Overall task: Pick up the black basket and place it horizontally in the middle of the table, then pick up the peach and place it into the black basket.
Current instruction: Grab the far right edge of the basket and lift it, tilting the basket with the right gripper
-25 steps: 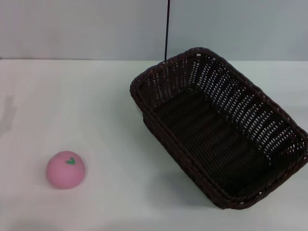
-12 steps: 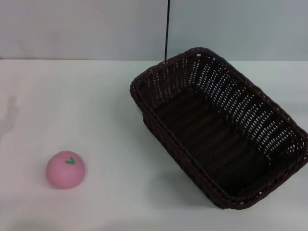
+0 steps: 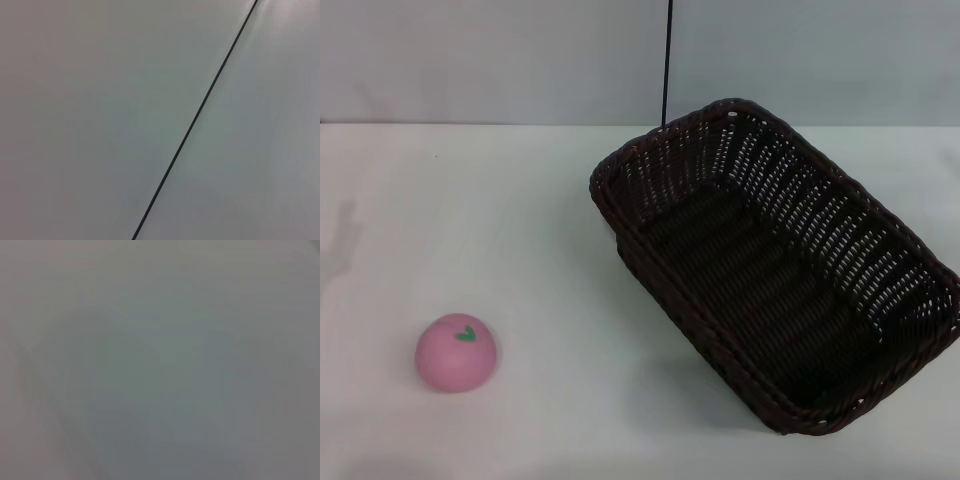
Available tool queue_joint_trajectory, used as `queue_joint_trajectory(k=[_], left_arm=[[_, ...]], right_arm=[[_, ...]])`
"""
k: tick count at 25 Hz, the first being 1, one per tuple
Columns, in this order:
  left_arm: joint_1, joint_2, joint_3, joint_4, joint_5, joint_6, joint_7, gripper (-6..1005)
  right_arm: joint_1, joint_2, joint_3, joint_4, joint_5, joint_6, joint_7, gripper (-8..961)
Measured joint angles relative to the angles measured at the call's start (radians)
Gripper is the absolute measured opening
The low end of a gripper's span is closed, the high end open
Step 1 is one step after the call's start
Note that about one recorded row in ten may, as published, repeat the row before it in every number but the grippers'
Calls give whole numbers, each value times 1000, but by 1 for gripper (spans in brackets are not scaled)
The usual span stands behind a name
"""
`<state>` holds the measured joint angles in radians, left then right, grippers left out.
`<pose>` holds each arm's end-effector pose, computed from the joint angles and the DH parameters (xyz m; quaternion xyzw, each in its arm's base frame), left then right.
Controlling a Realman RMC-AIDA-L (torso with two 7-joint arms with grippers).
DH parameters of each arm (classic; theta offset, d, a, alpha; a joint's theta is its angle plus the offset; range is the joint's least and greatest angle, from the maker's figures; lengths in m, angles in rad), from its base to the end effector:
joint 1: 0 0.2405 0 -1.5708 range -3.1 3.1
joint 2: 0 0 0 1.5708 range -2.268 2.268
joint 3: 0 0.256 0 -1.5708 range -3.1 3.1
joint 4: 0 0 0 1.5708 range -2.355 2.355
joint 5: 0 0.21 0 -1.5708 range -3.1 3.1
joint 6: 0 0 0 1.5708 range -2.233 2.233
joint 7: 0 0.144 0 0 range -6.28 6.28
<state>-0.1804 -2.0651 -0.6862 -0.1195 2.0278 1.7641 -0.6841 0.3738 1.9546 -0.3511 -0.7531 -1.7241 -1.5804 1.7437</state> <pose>-0.3522 0.2178 0.0505 -0.5144 -0.2663 -0.5629 0.5896 0.3250 0.3178 0.1469 -0.7647 0.3774 0.4157 0.3163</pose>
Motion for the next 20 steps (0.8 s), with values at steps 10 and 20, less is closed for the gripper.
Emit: queue_joint_trajectory(k=[10, 20], left_arm=[[5, -3, 5, -2, 0, -3, 0, 828], [11, -4, 17, -3, 0, -7, 0, 828]], right_arm=[[186, -41, -60, -280, -373, -230, 281, 673], [328, -62, -252, -302, -646, -227, 436, 759]])
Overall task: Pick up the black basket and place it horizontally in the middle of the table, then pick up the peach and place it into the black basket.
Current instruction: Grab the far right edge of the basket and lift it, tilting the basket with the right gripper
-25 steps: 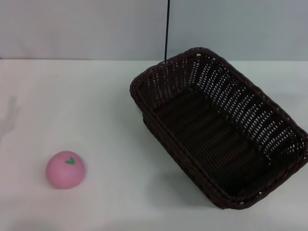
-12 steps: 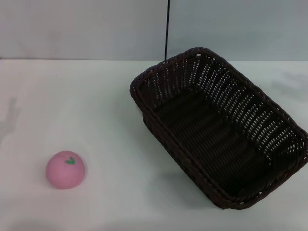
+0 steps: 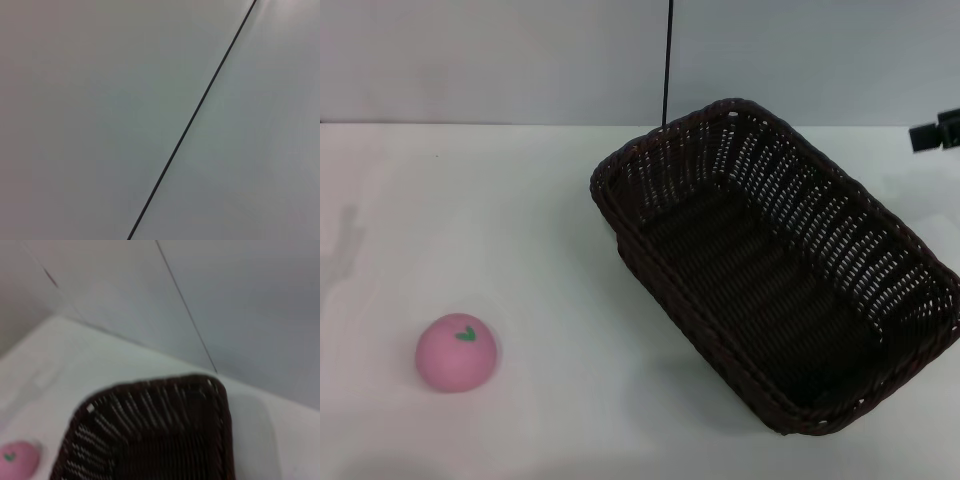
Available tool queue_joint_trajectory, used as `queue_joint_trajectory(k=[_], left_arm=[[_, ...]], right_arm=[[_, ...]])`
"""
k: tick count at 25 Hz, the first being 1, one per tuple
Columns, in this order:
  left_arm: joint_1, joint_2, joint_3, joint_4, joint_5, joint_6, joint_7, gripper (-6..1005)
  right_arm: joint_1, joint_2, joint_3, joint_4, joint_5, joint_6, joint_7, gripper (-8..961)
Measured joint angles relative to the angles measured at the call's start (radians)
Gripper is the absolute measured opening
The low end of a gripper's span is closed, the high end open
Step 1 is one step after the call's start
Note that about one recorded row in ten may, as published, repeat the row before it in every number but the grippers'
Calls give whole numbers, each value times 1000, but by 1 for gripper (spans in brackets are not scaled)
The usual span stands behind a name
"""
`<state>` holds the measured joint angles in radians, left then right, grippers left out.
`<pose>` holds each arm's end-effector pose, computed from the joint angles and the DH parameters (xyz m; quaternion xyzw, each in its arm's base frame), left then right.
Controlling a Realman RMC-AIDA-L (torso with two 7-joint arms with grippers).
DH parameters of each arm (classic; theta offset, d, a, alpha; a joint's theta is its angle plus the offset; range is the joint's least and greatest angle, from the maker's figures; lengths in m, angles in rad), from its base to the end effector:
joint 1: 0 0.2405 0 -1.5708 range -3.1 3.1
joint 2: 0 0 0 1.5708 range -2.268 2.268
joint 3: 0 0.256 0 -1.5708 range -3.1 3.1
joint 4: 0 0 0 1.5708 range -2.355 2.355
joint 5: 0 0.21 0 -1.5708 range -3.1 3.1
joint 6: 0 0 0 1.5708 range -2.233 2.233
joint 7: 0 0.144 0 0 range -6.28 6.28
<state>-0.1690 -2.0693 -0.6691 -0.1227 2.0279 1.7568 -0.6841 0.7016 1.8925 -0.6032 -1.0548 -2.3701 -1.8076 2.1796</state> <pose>-0.3529 0.2144 0.0458 -0.5177 -0.2751 -0.5594 0.5860 0.2292 0.3759 0.1330 -0.9039 0.3962 0.0677 0.1466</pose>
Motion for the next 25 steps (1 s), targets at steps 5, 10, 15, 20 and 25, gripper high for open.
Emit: queue_joint_trajectory(k=[5, 10, 15, 20, 25], left_arm=[[3, 0, 0, -2, 0, -4, 0, 828], [3, 0, 0, -5, 0, -6, 0, 828], [2, 0, 0, -8, 0, -7, -1, 828], [1, 0, 0, -8, 0, -9, -10, 827], [-1, 0, 0, -8, 0, -11, -12, 827]], right_arm=[[43, 1, -66, 8, -78, 7, 44, 787], [76, 6, -135, 69, -136, 47, 56, 786], [98, 17, -201, 144, -147, 85, 53, 787], [108, 27, -240, 186, -149, 109, 54, 785], [113, 33, -255, 212, -149, 122, 46, 770]])
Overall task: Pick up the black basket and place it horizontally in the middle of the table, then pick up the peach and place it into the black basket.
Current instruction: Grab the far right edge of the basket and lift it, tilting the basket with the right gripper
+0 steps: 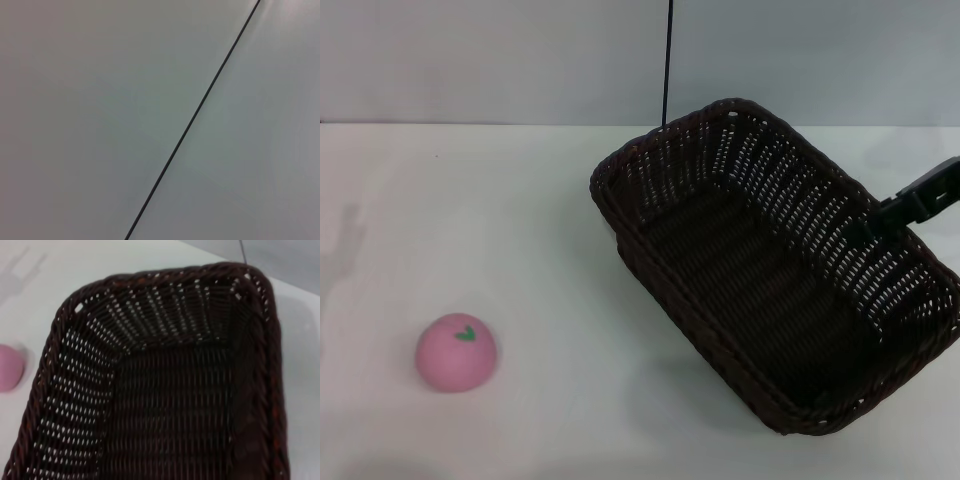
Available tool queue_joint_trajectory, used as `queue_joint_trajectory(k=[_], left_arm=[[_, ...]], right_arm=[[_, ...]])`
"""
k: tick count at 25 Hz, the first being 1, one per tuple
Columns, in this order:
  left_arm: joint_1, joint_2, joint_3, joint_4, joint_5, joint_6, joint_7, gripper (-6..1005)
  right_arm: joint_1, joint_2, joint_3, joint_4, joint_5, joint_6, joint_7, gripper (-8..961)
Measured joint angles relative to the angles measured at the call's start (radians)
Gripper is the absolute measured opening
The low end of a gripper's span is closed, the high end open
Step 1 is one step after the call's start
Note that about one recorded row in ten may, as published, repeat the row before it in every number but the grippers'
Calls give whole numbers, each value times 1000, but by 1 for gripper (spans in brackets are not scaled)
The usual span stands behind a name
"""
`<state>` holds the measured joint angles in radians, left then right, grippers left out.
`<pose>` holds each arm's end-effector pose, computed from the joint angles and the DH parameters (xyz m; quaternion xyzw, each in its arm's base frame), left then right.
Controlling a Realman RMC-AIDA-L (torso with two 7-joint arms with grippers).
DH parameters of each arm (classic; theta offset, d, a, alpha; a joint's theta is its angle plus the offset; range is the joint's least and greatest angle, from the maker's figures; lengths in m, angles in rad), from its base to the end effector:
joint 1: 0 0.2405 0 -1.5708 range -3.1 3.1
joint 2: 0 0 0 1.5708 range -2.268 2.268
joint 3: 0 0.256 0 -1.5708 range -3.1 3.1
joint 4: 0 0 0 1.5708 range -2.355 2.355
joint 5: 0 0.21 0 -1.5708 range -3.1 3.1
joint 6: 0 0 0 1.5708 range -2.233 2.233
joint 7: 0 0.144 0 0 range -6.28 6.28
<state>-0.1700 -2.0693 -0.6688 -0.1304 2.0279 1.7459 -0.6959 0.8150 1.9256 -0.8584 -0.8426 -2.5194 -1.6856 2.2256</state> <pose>-0.3527 0.2160 0.0443 -0.5151 -0.2828 -0.5630 0.5812 0.2221 0.3891 0.0586 -0.9104 0.3986 -0.0778 0.0790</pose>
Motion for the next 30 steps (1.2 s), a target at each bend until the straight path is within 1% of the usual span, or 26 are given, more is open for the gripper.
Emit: queue_joint_trajectory(k=[4, 8, 17, 21, 23, 26, 28, 30], left_arm=[[0, 0, 0, 0, 0, -2, 0, 827], [3, 0, 0, 0, 0, -2, -1, 827], [4, 0, 0, 0, 0, -8, -1, 827], [4, 0, 0, 0, 0, -12, -2, 827], [4, 0, 0, 0, 0, -16, -2, 827], [4, 0, 0, 0, 0, -18, -2, 827], [2, 0, 0, 0, 0, -19, -2, 827], [-1, 0, 0, 0, 0, -20, -3, 827]], right_arm=[[-8, 8, -17, 2, -1, 2, -18, 753], [-15, 10, -15, 12, -1, 17, -30, 736], [-27, 11, 7, 31, 12, 36, -47, 383], [-42, 10, 41, 20, 46, 25, -54, 208], [-52, 1, 67, 16, 88, 11, -64, 208], [-67, -26, 109, 20, 206, -49, -82, 207], [-75, -42, 117, 19, 286, -89, -88, 208], [-78, -53, 117, 16, 339, -110, -91, 211]])
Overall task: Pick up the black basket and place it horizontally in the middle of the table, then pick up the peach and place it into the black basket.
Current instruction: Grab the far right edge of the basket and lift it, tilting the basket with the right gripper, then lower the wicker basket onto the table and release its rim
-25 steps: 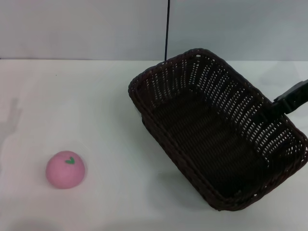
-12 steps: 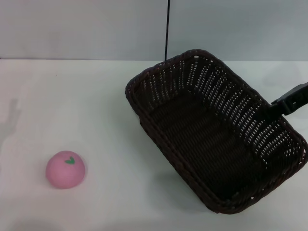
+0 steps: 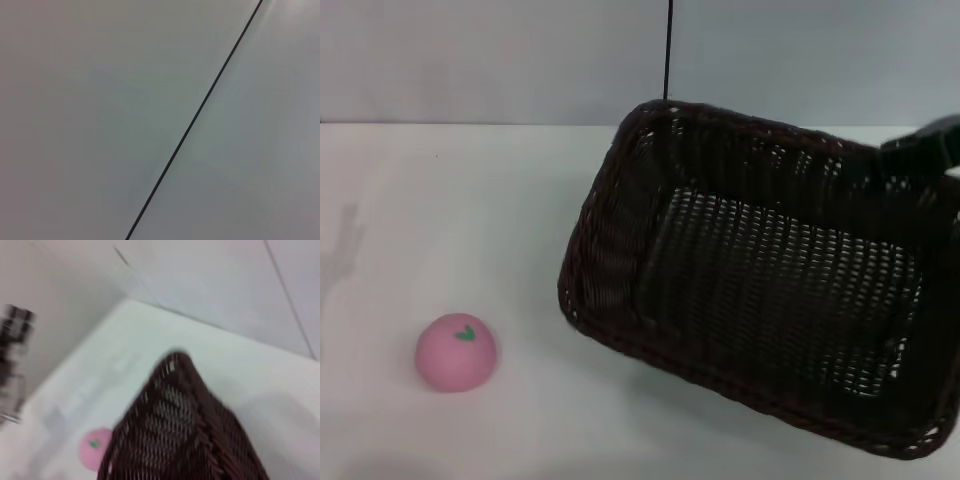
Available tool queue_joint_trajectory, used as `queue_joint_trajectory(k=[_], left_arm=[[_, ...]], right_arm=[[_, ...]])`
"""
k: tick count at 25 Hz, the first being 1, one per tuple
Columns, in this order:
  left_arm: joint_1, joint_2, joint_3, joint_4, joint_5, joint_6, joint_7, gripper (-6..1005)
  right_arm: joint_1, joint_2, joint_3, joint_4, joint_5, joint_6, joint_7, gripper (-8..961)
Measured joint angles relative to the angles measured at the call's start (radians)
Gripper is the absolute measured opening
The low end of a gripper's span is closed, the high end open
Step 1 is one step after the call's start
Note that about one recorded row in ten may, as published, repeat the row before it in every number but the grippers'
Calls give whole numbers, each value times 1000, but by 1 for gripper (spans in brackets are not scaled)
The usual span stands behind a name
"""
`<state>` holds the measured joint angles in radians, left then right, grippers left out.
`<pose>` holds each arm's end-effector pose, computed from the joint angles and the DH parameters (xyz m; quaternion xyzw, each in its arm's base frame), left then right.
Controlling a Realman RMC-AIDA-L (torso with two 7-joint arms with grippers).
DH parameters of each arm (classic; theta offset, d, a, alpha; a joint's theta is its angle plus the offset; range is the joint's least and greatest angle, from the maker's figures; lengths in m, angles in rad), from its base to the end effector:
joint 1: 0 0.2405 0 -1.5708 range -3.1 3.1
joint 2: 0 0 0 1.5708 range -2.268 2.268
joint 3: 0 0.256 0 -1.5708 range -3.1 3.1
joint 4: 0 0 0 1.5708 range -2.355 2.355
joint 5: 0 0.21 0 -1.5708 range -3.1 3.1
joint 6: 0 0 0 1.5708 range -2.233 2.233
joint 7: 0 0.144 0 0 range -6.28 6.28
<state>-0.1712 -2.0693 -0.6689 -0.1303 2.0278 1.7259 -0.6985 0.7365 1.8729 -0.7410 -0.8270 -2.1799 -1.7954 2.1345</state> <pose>-0.3547 0.2175 0.0428 -0.5154 -0.2912 -0.5583 0.5813 0.2116 0.3763 0.0906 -0.9173 0.3816 0.1089 0.0337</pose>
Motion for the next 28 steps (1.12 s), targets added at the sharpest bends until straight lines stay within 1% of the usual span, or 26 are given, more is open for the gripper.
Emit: queue_joint_trajectory(k=[3, 6, 11, 14, 19, 21, 23, 25, 27, 28], left_arm=[[-5, 0, 0, 0, 0, -6, -1, 827], [-10, 0, 0, 0, 0, -13, -1, 827], [-16, 0, 0, 0, 0, -23, -1, 826], [-16, -1, 0, -1, 0, -24, -1, 826], [-16, -2, 0, -3, 0, -24, -1, 826], [-16, -2, 1, -7, 0, -29, -3, 826], [-16, -2, 5, -12, 0, -34, -7, 826], [-14, -2, 11, -13, 0, -36, -9, 826], [-10, -2, 15, -13, 0, -36, -9, 826], [-10, -2, 15, -13, 0, -36, -9, 826]], right_arm=[[0, -14, 5, 2, 58, -11, -46, 214], [7, -22, 12, 10, 83, -16, -119, 218], [33, -23, 2, 28, 86, -38, -229, 224], [50, -23, 0, 54, 86, -74, -315, 228], [72, -17, -19, 89, 78, -94, -412, 234], [81, -14, -43, 108, 78, -90, -445, 236], [93, -8, -65, 129, 78, -82, -476, 238], [107, 6, -101, 146, 70, -50, -497, 241], [114, 26, -150, 151, 66, 4, -506, 243], [114, 26, -150, 151, 66, 4, -506, 244]])
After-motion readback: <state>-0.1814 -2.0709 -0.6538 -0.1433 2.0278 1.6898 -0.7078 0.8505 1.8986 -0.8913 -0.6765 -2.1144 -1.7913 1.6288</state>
